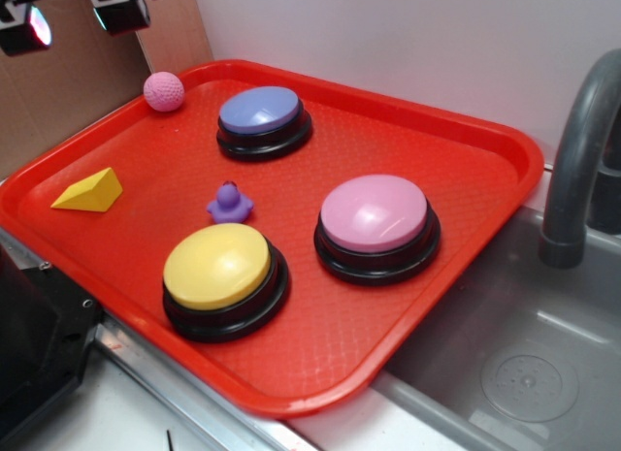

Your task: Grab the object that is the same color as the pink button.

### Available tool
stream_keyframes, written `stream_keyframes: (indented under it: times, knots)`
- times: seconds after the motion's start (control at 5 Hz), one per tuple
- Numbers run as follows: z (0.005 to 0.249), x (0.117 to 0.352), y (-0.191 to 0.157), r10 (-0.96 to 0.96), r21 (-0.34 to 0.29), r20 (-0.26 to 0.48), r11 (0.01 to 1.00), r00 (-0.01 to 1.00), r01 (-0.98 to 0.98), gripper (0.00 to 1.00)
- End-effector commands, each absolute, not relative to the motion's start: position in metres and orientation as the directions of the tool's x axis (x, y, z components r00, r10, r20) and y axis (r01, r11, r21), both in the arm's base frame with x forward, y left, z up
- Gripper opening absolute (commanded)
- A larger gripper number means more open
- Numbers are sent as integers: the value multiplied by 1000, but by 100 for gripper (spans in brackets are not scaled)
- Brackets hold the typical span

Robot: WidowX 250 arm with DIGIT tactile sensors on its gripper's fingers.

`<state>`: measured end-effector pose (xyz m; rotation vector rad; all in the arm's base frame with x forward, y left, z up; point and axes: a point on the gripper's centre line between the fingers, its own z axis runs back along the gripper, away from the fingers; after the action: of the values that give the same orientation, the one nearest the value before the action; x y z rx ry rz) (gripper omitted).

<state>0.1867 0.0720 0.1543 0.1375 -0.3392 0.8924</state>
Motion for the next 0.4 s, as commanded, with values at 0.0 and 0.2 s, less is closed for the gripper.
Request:
stream_keyframes:
  times: [0.0,0.2]
  knots:
    - [163,181,81,737,-27,361,621,572,-783,100]
    - [135,188,101,764,-21,360,580,535,-814,100]
